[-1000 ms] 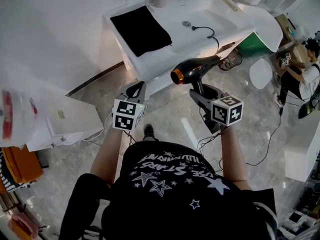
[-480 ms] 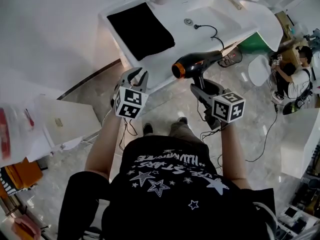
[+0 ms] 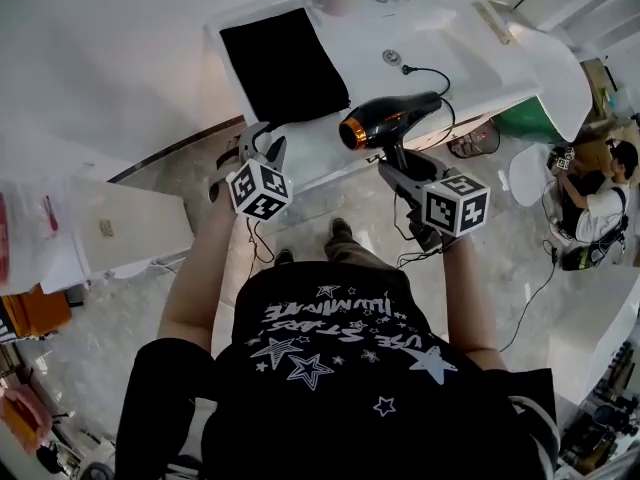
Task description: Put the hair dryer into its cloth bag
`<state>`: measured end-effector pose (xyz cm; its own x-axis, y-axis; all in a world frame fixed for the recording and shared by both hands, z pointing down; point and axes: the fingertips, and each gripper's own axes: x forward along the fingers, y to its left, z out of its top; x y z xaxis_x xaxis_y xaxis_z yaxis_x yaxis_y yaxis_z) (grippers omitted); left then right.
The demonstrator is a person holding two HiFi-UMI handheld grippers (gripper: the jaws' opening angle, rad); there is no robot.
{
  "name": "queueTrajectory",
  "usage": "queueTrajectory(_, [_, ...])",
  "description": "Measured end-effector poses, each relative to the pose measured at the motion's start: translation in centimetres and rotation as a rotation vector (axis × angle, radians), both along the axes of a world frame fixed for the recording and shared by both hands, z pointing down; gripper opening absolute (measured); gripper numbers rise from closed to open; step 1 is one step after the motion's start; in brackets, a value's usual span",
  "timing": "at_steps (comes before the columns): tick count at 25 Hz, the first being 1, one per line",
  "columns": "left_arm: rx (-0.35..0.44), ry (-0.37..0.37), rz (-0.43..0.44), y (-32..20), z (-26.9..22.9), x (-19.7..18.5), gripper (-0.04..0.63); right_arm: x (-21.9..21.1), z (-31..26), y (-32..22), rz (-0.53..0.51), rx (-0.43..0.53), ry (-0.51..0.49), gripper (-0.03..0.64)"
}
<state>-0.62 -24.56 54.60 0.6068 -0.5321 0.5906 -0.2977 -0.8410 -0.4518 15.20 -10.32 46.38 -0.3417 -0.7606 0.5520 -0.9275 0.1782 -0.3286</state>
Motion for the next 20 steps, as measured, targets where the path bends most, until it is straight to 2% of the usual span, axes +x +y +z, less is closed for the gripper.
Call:
queueTrajectory(6, [0.093,-0.134,-0.028,-1.6,1.5,1.0,0.176,2.5,0.9,-1.9,-0.081,-0.011,-0.015,0.204])
queueTrajectory(12, [0.132,-0.220,-0.086,-3.0,3.2,1.4,0.175,4.0,1.9,-3.5,-0.152,-0.025,-0.030,0.204])
queueTrajectory(14, [0.172,-0.247,-0.107,-3.4,3.0,1.4,0.148,4.5,2.1,-3.9,-0.161,-0.020,-0.033,0.204])
queueTrajectory(17, [0.243,-0.258,-0.138,-3.9,2.2,1.4,0.064,5.2,2.2,-4.4,-0.171,-0.016,-0.043,0.204])
queueTrajectory(20, [0.246,-0.244,-0.159,-4.0,1.6,1.6,0.040,5.7,2.3,-4.4,-0.192,-0.020,-0.041,0.204])
